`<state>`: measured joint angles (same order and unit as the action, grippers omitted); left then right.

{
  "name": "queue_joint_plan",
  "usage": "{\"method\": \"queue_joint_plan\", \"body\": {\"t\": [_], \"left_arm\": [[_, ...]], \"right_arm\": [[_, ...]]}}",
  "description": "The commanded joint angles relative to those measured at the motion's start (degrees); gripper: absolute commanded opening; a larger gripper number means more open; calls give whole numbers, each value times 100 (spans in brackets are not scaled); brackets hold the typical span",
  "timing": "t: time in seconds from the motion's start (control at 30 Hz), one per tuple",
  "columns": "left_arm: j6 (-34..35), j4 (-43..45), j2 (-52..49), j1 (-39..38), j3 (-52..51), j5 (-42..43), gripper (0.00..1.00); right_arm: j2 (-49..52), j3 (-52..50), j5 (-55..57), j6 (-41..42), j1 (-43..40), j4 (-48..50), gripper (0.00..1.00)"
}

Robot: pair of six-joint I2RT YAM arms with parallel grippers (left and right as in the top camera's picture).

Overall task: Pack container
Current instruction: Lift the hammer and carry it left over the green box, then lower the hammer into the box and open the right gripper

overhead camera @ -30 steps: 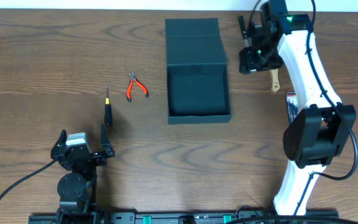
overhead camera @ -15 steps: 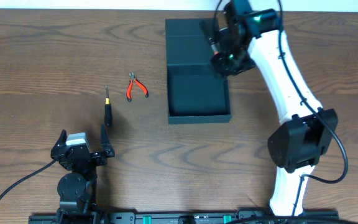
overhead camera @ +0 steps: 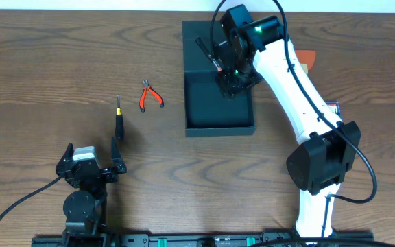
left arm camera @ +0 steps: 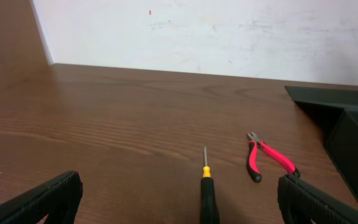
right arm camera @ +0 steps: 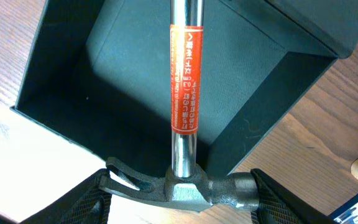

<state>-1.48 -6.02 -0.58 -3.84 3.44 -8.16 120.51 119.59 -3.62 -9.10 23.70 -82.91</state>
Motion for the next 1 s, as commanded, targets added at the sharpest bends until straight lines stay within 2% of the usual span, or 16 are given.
{"method": "queue_joint_plan", "body": {"t": [0.0, 0.63, 0.97], "left_arm": [[9, -90, 35, 28, -151, -111, 99], [9, -90, 35, 28, -151, -111, 98], [9, -90, 35, 28, -151, -109, 99]], "right_arm": [[15, -57, 57, -151, 24, -24, 34], [15, -1486, 13, -245, 42, 501, 36], [15, -1633, -286, -909, 140, 549, 39]]}}
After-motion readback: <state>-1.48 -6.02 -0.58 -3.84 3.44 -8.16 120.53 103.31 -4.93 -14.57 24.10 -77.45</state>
